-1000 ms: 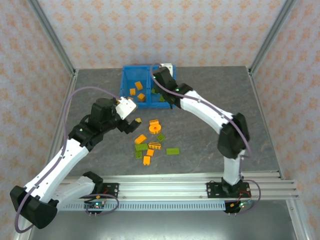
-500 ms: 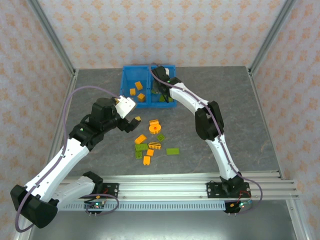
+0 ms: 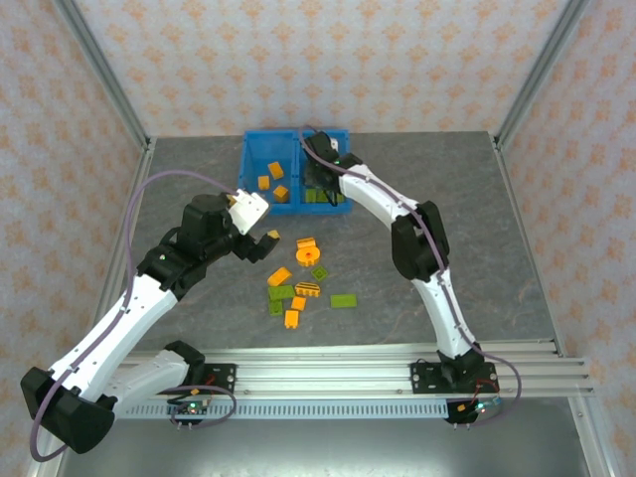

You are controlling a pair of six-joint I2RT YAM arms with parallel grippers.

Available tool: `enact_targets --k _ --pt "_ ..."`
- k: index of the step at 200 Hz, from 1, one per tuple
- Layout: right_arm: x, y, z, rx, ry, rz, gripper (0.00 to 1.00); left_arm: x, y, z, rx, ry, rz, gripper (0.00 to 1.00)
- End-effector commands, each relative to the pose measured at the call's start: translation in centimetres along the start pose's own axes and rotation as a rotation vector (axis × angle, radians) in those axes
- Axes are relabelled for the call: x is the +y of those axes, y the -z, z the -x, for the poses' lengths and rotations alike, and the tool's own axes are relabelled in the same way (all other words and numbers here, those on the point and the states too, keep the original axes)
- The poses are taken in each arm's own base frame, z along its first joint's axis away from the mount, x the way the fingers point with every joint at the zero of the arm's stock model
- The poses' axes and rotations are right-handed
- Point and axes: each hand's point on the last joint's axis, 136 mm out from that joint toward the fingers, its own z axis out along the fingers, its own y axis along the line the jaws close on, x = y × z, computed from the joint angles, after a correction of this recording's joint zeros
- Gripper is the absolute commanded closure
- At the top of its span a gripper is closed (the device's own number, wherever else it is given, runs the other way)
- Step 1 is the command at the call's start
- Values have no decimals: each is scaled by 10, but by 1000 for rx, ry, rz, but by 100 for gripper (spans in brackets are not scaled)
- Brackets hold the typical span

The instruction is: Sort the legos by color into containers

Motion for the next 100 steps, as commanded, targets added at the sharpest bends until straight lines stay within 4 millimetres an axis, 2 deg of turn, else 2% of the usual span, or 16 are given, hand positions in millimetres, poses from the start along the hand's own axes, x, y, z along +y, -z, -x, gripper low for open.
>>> enact_targets --k 1,8,20,33,47,58,67,80,100 --pt "0 74 22 -105 -10 55 54 2 -3 5 -27 6 18 0" --pt "0 92 18 -127 8 83 54 -1 -3 6 -30 0 2 0" --pt "-2 117 -6 -130 88 122 53 -9 -3 6 -40 -18 -45 0" --pt "1 144 -41 -121 249 162 51 -21 -2 7 -56 -41 -109 0" --pt "1 171 -81 -116 523 163 48 -29 -3 8 -64 -52 -150 0" --pt "-7 180 -114 -96 717 161 46 -31 -3 10 -68 -56 -169 0" --pt "-13 187 -138 -63 838 225 45 -32 -4 11 -67 -59 -177 0" --pt "-20 201 -157 -87 915 301 41 -32 -4 12 -68 -63 -175 0" --pt "-29 228 -196 -124 1085 466 23 -31 -4 9 -70 -66 -163 0"
